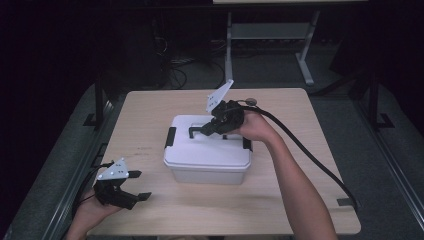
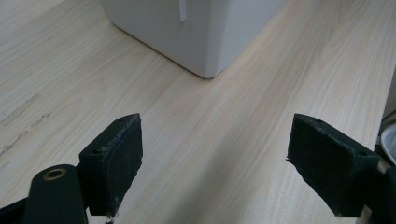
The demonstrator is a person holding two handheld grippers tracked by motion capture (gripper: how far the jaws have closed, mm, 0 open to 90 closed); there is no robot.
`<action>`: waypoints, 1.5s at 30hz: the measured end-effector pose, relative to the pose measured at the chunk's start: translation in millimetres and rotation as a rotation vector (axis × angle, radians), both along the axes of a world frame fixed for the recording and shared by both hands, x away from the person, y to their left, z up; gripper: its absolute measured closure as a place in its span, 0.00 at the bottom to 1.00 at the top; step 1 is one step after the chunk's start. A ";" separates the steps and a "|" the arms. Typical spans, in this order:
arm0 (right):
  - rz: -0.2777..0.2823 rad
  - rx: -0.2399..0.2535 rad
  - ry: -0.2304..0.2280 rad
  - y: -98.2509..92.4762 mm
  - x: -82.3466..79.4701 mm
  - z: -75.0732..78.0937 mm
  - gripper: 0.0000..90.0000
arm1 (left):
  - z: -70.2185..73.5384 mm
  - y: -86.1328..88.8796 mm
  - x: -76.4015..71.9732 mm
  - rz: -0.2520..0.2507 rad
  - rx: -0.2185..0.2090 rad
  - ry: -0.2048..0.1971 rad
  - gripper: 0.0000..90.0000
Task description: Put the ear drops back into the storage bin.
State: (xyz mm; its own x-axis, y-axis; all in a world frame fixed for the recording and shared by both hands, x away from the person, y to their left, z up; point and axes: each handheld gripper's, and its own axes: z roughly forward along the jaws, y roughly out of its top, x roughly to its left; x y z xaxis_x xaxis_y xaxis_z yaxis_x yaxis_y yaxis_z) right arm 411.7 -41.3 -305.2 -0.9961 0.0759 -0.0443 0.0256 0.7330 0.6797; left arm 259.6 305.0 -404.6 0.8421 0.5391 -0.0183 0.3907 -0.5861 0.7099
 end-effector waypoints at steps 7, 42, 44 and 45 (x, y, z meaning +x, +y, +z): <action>-0.006 0.007 0.013 -2.0 -0.6 -0.6 0.92 | 0.9 0.1 -1.3 0.002 0.003 -0.008 0.20; -0.083 -0.010 0.031 -47.0 -23.8 18.2 0.64 | 1.2 -1.9 -0.5 0.010 0.000 -0.009 0.20; -0.085 -0.008 0.026 -48.8 -25.0 20.7 0.63 | 1.5 -1.6 -1.0 0.009 0.002 -0.010 0.20; -0.091 -0.010 0.026 -49.5 -26.3 21.7 0.63 | 1.8 -1.2 -1.2 0.011 -0.001 -0.010 0.20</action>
State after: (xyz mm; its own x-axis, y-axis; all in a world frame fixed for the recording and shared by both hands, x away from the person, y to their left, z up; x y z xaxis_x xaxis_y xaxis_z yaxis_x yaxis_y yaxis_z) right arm 385.4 -90.8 -283.6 -0.9860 0.1657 -0.0195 0.1100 0.7335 0.6707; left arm 258.4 303.8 -402.8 0.8363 0.5482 -0.0102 0.3896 -0.5809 0.7147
